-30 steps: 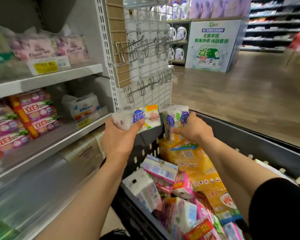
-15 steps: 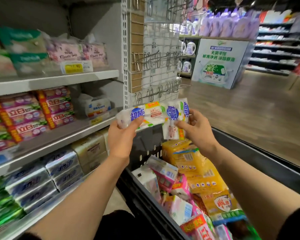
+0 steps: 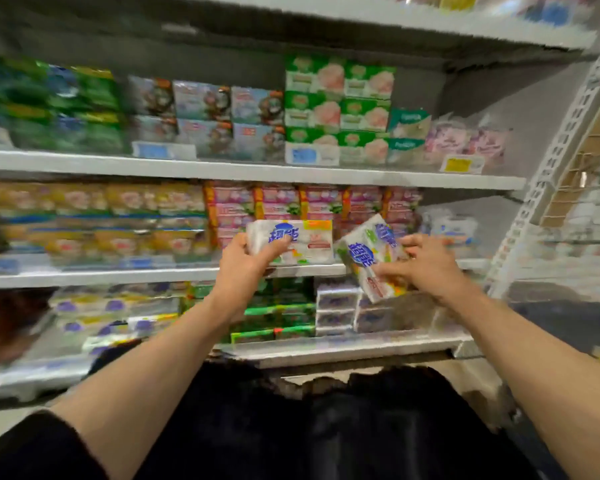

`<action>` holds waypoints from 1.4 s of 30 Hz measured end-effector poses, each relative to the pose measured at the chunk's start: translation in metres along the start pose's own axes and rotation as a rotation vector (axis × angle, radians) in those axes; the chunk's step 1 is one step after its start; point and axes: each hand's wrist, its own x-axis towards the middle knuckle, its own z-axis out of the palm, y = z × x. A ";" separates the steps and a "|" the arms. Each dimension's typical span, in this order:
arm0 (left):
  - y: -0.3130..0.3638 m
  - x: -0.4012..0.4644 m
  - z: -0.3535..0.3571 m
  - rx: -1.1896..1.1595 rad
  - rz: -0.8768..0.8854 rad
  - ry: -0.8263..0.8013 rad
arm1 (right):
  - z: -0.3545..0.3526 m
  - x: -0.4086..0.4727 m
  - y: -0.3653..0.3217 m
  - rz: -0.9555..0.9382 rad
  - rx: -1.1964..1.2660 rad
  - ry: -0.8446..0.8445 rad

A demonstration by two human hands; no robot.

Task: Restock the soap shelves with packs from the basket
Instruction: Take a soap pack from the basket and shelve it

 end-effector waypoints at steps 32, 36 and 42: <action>-0.209 0.004 -0.456 0.048 -0.355 0.691 | 0.576 0.047 -0.038 -0.590 -0.469 -0.599; -0.227 0.022 -0.470 0.027 -0.362 0.680 | 0.599 0.054 -0.031 -0.616 -0.620 -0.547; -0.247 0.037 -0.483 0.060 -0.339 0.652 | 0.620 0.053 -0.018 -0.655 -0.857 -0.501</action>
